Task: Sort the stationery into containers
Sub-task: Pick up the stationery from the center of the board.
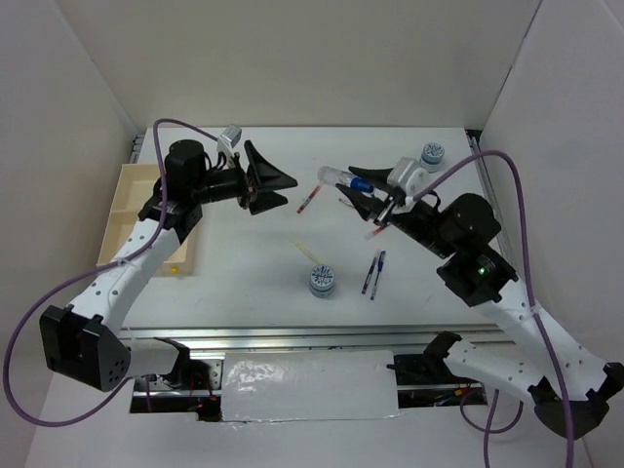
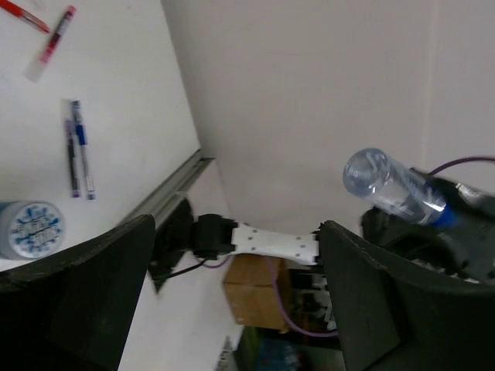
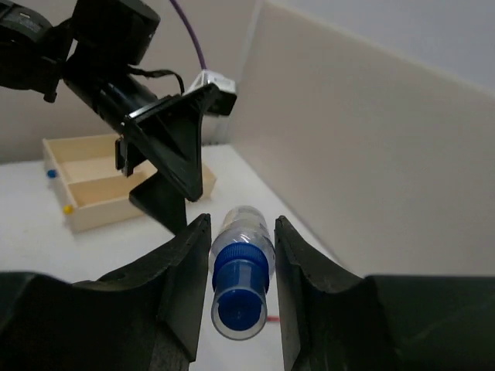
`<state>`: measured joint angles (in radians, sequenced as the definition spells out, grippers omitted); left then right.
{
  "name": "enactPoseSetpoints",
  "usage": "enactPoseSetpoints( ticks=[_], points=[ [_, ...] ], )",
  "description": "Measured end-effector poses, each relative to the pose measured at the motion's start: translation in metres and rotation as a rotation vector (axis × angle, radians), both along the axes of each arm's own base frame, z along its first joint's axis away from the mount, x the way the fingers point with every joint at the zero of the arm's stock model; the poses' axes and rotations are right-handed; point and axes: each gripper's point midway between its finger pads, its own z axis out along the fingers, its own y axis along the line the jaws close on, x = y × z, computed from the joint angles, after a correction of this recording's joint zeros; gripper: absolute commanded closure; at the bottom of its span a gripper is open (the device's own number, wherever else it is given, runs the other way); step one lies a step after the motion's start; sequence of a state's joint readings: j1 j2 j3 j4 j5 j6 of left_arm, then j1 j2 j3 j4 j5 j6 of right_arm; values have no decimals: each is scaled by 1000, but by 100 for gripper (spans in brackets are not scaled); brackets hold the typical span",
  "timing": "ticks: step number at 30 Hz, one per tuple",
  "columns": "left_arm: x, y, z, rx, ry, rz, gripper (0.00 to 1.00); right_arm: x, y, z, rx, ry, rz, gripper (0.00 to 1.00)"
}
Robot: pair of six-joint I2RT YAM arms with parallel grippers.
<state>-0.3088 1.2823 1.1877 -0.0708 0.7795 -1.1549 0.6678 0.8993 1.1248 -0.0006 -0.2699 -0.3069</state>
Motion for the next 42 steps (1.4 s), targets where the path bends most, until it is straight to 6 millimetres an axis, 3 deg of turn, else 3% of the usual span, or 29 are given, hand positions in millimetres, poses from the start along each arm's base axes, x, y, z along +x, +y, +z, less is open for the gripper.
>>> enactPoseSetpoints(
  ticks=[4,9,11,16,24,35,42],
  points=[
    [0,-4,16,-89,61,-11,1,-9,17,-1,-17,-197,-33,100],
    [-4,-6,26,-174,116,-36,1,-11,46,-41,-125,-342,-71,100],
    [-5,-7,28,-199,128,-46,1,-12,54,-47,-146,-390,-87,100],
    [-7,-9,22,-236,164,-57,2,-14,59,-36,-123,-494,-159,100],
    [-12,-14,17,-269,192,-75,14,-16,52,-15,-64,-565,-239,100],
    [-16,-15,42,-331,99,-104,6,-10,62,-28,-99,-596,-256,100],
    [-16,-15,51,-359,81,-105,15,-16,69,-28,-89,-601,-239,100]
  ],
)
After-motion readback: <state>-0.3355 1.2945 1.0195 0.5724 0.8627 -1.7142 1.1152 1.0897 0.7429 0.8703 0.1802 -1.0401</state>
